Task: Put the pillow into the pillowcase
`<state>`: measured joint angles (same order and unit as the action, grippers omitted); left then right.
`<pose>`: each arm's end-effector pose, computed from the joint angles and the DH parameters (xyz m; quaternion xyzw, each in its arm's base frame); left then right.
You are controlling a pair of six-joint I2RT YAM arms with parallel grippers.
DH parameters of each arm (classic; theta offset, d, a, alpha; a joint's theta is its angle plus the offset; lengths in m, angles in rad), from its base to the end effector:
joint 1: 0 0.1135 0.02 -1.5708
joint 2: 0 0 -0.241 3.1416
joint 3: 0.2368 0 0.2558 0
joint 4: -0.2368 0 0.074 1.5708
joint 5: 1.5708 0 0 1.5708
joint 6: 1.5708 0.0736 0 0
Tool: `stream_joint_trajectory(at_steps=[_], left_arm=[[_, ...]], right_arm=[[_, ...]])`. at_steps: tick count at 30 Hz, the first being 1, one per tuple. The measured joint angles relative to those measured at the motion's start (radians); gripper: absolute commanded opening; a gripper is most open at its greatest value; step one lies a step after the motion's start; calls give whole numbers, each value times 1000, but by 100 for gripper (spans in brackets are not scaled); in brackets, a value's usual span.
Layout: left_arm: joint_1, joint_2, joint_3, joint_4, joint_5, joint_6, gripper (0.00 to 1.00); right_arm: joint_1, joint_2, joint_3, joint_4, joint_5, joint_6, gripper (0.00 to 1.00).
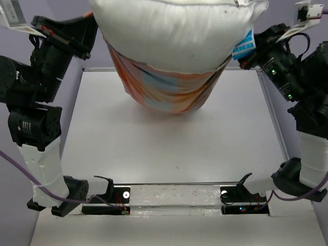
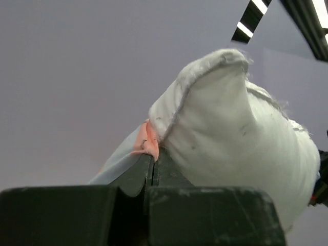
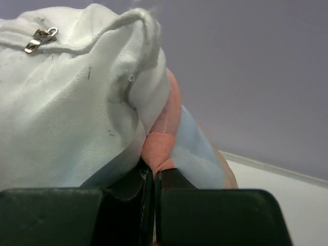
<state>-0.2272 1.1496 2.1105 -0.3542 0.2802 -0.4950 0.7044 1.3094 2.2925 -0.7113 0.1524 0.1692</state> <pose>0.1256 -0.0499 0.6542 0.0613 0.4715 -0.3705 0.7979 0.1497 0.1126 0.6259 -0.1010 0.5976 0.2942 0.7390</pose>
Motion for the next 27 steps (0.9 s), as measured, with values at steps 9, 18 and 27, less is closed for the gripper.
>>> stream_joint_trajectory(at_steps=[9,18,27], left_arm=[[-16,-253,-367,280,19,-22,0],[-10,-78,-171,85,-4,10,0],[-10,-281,-308,243,40,-2,0]], right_arm=[[-16,-354,-362,204,-121,61,0],[-24,7,-102,-5,-64,10,0],[-15,-202,-142,47,-106,8,0]])
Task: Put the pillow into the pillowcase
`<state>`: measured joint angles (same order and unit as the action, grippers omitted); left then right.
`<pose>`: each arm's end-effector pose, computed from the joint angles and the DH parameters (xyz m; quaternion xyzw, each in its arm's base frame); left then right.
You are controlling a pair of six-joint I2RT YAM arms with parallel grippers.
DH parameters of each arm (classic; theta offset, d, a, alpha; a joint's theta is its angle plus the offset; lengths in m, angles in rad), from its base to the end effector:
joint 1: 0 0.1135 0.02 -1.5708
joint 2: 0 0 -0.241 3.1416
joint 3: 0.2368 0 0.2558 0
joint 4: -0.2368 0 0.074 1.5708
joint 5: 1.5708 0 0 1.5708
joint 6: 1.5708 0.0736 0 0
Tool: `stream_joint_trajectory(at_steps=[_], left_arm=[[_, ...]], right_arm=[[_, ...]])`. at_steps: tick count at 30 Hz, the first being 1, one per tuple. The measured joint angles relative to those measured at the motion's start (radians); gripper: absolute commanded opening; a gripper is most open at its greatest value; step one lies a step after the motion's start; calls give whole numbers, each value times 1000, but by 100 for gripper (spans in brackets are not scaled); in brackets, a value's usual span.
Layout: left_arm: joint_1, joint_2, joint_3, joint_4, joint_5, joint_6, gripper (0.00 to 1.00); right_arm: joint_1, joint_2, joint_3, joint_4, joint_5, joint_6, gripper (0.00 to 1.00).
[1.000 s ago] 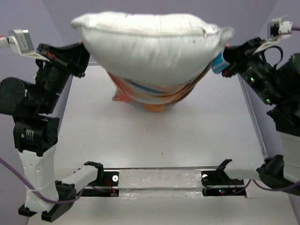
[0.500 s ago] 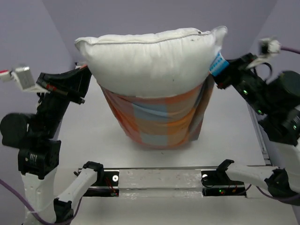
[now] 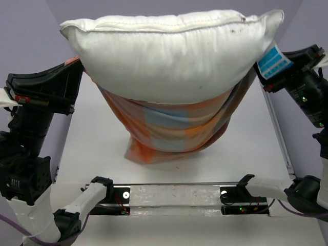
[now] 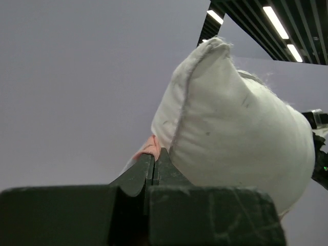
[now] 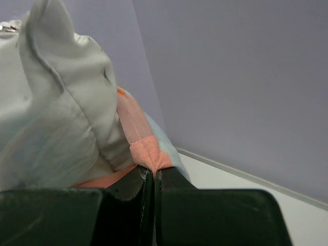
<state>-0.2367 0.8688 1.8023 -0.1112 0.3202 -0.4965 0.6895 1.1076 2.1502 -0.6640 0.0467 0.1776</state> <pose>0.0548 -0.0371 0.6385 0.1004 0.3771 -0.3838 0.8369 0.0970 0.0755 0.6286 -0.1234 0.5479 0.3357 0.7563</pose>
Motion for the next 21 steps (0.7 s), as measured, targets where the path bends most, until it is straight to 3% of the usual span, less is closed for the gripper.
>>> stream_joint_trajectory(at_steps=[5,9,11,14,18,21], left_arm=[[3,82,169,-35,10,4,0],[3,10,-53,34,-23,12,0],[3,6,-108,33,-33,19,0],[3,66,-81,-30,-38,34,0],[4,170,89,-122,-27,40,0],[10,90,-33,-19,-56,38,0]], right_arm=[[-2,40,40,79,-19,3,0],[-1,-100,-171,136,-38,25,0],[0,-77,-145,78,-8,26,0],[-2,63,-49,48,52,16,0],[-13,90,-100,71,44,8,0],[-8,-19,-179,100,31,9,0]])
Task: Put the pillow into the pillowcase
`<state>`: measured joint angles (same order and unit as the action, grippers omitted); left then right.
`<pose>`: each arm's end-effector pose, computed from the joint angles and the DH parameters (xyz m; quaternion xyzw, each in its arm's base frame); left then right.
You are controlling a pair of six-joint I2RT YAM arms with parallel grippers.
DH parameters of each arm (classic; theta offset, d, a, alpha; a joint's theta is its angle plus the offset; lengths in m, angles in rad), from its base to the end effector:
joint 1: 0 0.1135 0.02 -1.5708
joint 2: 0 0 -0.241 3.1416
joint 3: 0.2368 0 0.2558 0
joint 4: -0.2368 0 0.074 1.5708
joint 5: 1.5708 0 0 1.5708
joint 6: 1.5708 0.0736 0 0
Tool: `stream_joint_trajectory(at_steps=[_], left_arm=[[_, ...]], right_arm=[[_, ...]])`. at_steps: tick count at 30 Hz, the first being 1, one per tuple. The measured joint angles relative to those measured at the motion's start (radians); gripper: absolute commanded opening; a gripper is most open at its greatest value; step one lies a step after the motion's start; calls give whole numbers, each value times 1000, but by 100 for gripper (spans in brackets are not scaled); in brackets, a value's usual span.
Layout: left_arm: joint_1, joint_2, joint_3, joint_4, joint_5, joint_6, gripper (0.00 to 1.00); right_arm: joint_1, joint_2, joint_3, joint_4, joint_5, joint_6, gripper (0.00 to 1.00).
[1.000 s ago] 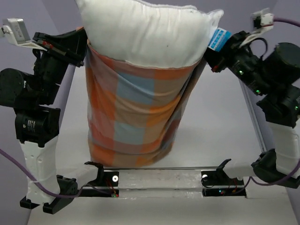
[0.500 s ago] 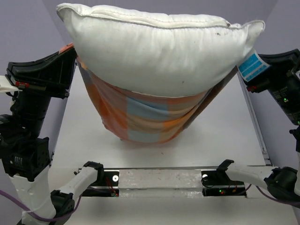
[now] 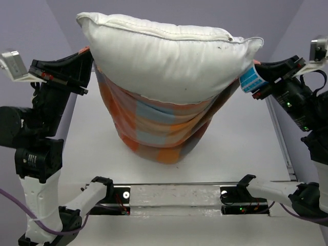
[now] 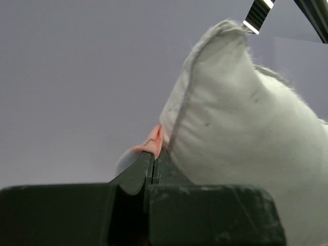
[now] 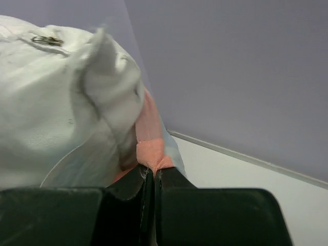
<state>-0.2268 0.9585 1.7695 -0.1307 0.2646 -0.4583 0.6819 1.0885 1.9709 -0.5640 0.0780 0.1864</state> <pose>0.1145 -0.0462 0.6236 0.0690 0.4378 -0.3540 0.8236 0.1277 0.0963 0.6033 -0.1130 0.5755 0.3198 0.7441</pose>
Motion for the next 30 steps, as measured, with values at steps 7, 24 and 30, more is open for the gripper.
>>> stream_joint_trajectory(at_steps=[7,24,30], left_arm=[[0,-24,-45,31,-37,44,0],[37,326,286,-166,-217,180,0],[31,-28,-167,122,-25,114,0]], right_arm=[[5,127,93,68,71,-31,0],[-251,879,606,340,-332,50,0],[-402,745,279,668,-750,212,0]])
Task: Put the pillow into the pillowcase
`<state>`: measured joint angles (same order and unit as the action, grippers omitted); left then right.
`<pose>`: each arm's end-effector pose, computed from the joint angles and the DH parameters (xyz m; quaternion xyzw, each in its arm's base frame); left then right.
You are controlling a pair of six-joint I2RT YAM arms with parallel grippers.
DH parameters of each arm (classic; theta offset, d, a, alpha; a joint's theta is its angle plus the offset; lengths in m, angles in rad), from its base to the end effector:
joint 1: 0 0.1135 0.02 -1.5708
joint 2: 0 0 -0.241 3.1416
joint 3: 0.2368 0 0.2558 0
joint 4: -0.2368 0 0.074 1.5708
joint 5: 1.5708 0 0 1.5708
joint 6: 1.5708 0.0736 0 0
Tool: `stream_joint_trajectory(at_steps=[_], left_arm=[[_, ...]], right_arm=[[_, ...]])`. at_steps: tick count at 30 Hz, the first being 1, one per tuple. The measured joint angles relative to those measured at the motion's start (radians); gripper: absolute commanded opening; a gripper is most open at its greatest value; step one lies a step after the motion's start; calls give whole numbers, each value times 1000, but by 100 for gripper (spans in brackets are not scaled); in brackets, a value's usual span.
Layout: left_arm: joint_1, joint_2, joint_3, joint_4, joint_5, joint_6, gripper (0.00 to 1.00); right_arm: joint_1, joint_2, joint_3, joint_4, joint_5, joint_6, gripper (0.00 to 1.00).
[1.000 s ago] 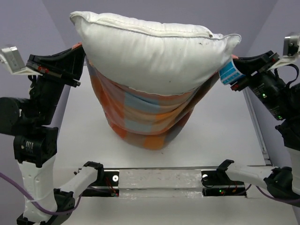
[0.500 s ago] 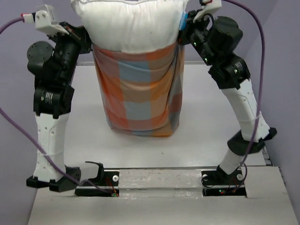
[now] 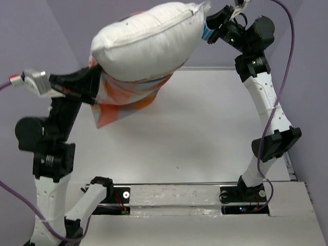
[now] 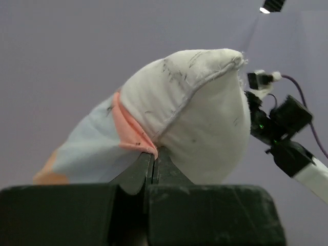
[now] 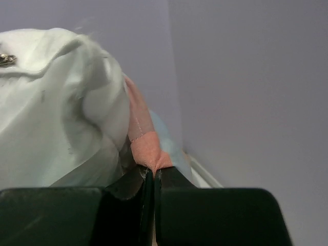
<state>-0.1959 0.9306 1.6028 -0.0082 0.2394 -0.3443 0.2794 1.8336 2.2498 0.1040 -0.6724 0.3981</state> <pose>0.1416 -0.0459 0.5982 0.0748 0.4416 -0.2886 0.8462 0.3718 0.1544 0.5670 -0.2568 0.4895 0.4274 0.7153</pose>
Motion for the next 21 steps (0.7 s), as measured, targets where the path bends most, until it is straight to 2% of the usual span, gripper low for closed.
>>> stream_joint_trajectory(at_steps=[1,5,9,11,14,16,19,20,21], left_arm=[[0,-97,-163,68,55,-21,0],[-16,-345,-558,256,194,-71,0],[-110,-383,-838,334,237,-98,0],[-192,-382,-969,325,233,-108,0],[-351,-333,-1088,310,196,-111,0],[-499,-296,-1165,324,129,-109,1],[-640,-228,-1221,377,66,-111,13],[-681,-199,-1234,393,43,-114,27],[-701,-179,-1237,401,32,-114,47]], right_arm=[[-12,-33,-69,39,-49,18,0],[-68,-139,-454,229,-196,93,0],[-149,-93,-736,266,-201,152,0],[-186,-53,-846,166,-161,145,0],[-214,-31,-899,-40,-49,93,0],[-214,-63,-934,-111,42,62,0],[-207,-143,-1009,-169,142,33,3],[-206,-163,-1026,-182,166,26,7],[-206,-189,-1047,-200,196,19,10]])
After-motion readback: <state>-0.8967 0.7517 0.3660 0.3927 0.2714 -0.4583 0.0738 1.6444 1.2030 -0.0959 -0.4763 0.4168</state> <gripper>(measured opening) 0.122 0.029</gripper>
